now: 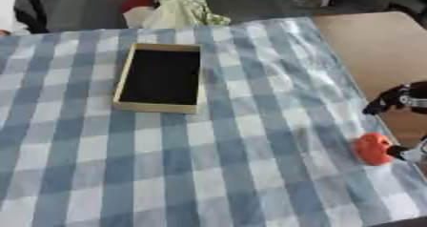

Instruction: Pick up objects on the table and place them in the box.

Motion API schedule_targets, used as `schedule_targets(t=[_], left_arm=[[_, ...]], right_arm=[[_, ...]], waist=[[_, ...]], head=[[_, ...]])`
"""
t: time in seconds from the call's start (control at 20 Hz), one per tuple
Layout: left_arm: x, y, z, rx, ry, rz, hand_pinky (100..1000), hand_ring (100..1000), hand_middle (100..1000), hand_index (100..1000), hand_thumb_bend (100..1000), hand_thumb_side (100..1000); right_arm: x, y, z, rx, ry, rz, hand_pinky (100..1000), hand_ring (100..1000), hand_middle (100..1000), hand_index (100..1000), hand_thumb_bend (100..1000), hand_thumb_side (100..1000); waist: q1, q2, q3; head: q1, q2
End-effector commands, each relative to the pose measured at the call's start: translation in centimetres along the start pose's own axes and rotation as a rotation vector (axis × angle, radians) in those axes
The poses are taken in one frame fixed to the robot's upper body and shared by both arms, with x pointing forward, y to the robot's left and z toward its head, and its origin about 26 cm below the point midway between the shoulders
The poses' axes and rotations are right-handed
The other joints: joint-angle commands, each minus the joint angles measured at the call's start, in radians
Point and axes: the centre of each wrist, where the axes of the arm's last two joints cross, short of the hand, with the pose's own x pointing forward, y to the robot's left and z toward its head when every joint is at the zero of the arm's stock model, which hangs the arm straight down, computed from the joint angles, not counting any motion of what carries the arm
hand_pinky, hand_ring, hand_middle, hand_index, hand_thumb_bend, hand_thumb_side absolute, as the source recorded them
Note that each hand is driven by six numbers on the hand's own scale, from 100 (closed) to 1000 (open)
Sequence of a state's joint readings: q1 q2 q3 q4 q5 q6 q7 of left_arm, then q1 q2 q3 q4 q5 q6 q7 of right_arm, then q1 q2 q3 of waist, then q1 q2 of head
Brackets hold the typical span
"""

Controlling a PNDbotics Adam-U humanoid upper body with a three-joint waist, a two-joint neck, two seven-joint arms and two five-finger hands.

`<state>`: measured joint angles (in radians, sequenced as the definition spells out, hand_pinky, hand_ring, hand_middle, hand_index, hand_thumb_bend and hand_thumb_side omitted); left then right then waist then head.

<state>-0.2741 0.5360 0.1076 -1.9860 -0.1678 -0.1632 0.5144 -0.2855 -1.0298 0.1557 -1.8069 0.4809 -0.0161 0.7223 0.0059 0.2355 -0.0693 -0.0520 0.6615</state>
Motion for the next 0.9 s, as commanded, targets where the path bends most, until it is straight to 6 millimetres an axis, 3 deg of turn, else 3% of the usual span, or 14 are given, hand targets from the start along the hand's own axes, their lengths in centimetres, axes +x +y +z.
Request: schedule_targets(t=[0.05, 0.25, 0.3, 0.35, 0.9], left_arm=[[0.5, 0.4, -0.7, -0.006, -0.031, -0.006, 784, 787, 736, 826, 562, 701], [0.5, 0.4, -0.7, -0.008, -0.032, -0.004, 783, 786, 736, 826, 561, 701], [0.5, 0.4, -0.7, -0.008, -0.032, -0.004, 783, 786, 736, 826, 564, 699], [0.5, 0.4, -0.7, -0.008, -0.032, -0.003, 783, 786, 736, 826, 561, 702], [0.5, 0.2, -0.7, -0.016, -0.033, 0.004, 779, 784, 733, 826, 560, 703]], right_arm=[[-0.5, -0.5, 0.2, -0.011, 0.033, 0.03, 821, 840, 780, 897, 347, 191], [-1.0, 0.0, -0.2, 0.002, 0.05, 0.029, 822, 841, 779, 897, 368, 193], [-1.1, 0.2, -0.3, 0.005, 0.058, 0.03, 821, 837, 770, 895, 398, 143], [-1.3, 0.4, -0.4, 0.009, 0.064, 0.029, 820, 834, 767, 895, 375, 204], [-2.4, 1.7, -1.3, 0.012, 0.103, 0.033, 808, 809, 711, 876, 408, 182]], waist=[[0.001, -0.01, 0.0], [0.003, -0.008, 0.002], [0.003, -0.008, 0.003], [0.004, -0.008, 0.004], [0.009, -0.003, 0.008]], head=[[-0.006, 0.003], [-0.009, 0.005], [-0.01, 0.005], [-0.01, 0.005], [-0.013, 0.004]])
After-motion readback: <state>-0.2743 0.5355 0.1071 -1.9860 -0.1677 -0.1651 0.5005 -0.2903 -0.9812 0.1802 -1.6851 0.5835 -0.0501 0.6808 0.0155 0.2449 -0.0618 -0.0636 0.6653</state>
